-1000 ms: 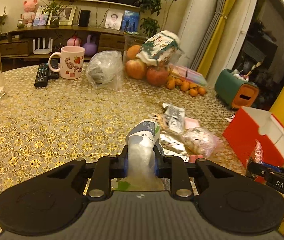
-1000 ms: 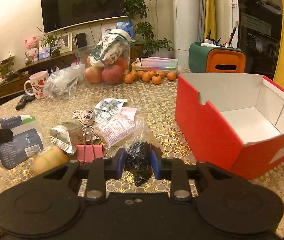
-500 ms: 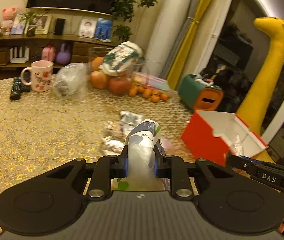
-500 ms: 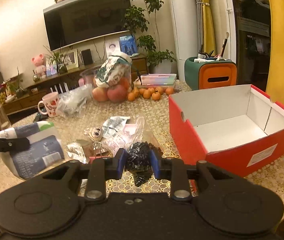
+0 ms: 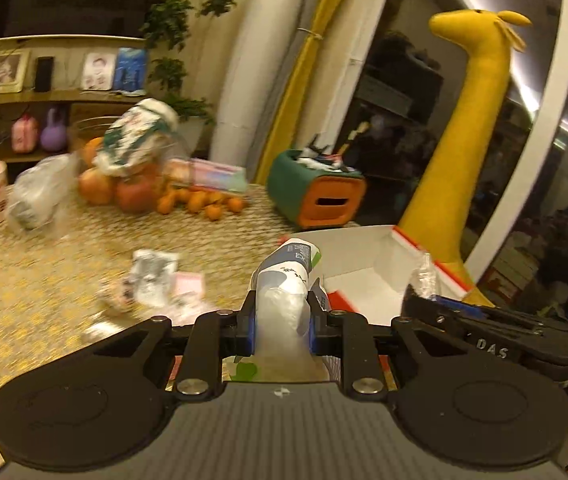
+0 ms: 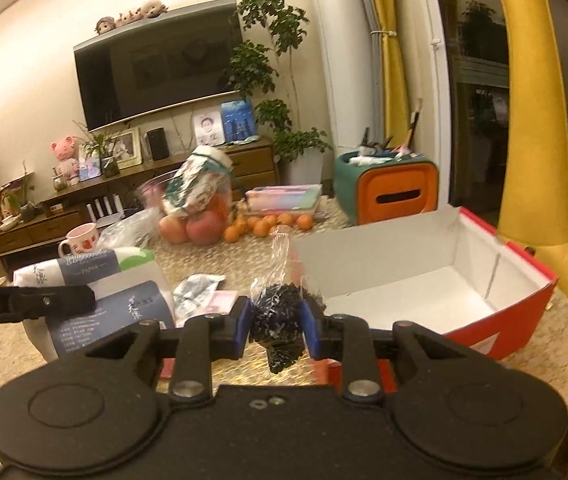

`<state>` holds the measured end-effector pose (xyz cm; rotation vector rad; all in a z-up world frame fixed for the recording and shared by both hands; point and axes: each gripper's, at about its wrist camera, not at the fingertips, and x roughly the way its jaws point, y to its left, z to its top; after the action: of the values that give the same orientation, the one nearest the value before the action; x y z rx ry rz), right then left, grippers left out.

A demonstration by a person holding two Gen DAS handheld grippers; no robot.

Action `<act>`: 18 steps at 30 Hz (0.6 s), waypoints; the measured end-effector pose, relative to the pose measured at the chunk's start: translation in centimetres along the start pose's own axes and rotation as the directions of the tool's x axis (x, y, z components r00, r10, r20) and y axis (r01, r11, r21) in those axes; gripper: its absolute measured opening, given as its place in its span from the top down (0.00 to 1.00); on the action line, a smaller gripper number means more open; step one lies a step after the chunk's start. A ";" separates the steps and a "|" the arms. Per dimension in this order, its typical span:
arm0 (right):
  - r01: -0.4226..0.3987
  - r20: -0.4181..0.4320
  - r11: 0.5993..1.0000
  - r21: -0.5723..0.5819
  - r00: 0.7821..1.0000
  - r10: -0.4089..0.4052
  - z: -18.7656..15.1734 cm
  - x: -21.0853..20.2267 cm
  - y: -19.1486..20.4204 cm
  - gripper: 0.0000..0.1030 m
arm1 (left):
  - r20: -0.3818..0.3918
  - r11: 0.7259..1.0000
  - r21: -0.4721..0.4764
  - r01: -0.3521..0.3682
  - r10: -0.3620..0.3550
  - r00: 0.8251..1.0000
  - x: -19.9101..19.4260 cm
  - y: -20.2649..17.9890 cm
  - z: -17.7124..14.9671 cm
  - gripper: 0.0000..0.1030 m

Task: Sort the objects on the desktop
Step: 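Carry the tube and bead bag with both tools over the red box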

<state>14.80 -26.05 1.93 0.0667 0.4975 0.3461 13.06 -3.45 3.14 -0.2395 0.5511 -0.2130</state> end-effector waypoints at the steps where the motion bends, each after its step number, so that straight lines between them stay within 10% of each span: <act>1: 0.007 0.001 1.000 0.001 1.000 -0.007 0.1 0.1 -0.5 0.74 | -0.002 1.000 0.006 0.014 -0.014 1.000 0.5 -0.6 0.2 0.80; 18: 0.140 -0.046 0.990 0.003 0.989 -0.139 1.6 3.3 -8.4 0.74 | -0.072 0.987 0.111 0.118 -0.111 0.991 11.9 -8.0 2.6 0.80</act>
<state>20.85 -32.78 0.60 0.0298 0.5458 0.2092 23.25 -13.77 1.76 -0.1521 0.5891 -0.3643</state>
